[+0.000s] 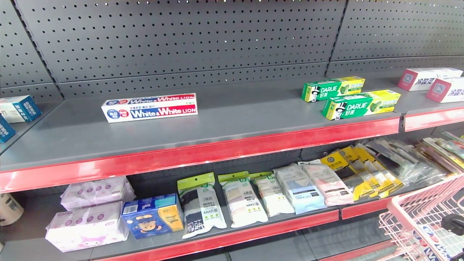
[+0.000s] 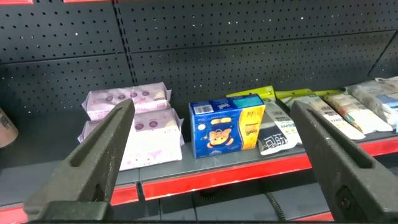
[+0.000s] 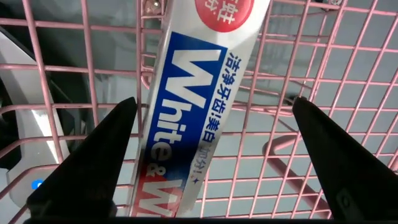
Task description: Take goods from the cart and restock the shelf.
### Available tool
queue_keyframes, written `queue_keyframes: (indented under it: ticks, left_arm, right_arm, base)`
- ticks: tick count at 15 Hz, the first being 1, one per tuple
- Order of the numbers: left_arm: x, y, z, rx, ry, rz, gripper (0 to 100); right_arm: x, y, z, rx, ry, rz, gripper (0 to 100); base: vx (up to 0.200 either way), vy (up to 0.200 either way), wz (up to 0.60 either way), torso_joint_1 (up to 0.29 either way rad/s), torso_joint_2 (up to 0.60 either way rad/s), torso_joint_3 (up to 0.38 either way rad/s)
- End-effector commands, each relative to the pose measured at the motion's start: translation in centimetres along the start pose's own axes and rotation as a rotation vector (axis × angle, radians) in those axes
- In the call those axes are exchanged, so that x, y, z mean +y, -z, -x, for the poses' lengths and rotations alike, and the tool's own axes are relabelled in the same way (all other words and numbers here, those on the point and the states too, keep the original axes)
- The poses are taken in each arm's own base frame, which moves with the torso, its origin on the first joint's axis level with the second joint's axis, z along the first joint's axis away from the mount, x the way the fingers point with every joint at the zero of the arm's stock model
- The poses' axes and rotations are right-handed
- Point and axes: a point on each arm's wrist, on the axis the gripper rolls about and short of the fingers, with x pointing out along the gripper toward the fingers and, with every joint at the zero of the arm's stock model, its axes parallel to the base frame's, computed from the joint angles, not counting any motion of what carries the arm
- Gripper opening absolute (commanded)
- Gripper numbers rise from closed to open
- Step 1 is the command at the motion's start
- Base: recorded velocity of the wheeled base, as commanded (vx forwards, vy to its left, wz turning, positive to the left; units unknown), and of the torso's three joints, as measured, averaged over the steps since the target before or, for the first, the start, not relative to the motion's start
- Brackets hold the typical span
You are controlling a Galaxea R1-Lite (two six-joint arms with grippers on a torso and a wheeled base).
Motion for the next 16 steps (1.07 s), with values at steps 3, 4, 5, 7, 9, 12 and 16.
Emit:
queue_keyframes:
  ticks: [3,4,5,7,9,12,16]
  left_arm:
    - [0.00,-0.01,-0.01,0.001,0.000,0.000,100]
    - [0.00,-0.01,-0.01,0.001,0.000,0.000,100]
    - [0.00,-0.01,-0.01,0.001,0.000,0.000,100]
    - [0.00,-0.01,-0.01,0.001,0.000,0.000,100]
    - [0.00,-0.01,-0.01,0.001,0.000,0.000,100]
    - [0.00,-0.01,-0.01,0.001,0.000,0.000,100]
    - [0.00,-0.01,-0.01,0.001,0.000,0.000,100]
  right_arm:
    - [0.07,0.10,-0.26,0.009,-0.007,-0.010,100]
    - [0.08,0.11,-0.29,0.009,-0.008,-0.010,100]
    - [0.11,0.18,-0.32,0.012,-0.013,-0.022,100]
    - [0.20,0.23,-0.36,0.015,-0.020,-0.048,0]
    - [0.52,0.40,-0.38,0.021,-0.030,-0.051,0]
    - [0.56,0.42,-0.34,0.021,-0.032,-0.051,0]
    - [0.23,0.32,0.45,0.005,0.001,-0.053,0]
  base:
    - [0.000,0.000,0.00,0.000,0.00,0.000]
    - [0.000,0.000,0.00,0.000,0.00,0.000]
    - [0.000,0.000,0.00,0.000,0.00,0.000]
    - [0.000,0.000,0.00,0.000,0.00,0.000]
    - [0.000,0.000,0.00,0.000,0.00,0.000]
    - [0.000,0.000,0.00,0.000,0.00,0.000]
    - [0.000,0.000,0.00,0.000,0.00,0.000]
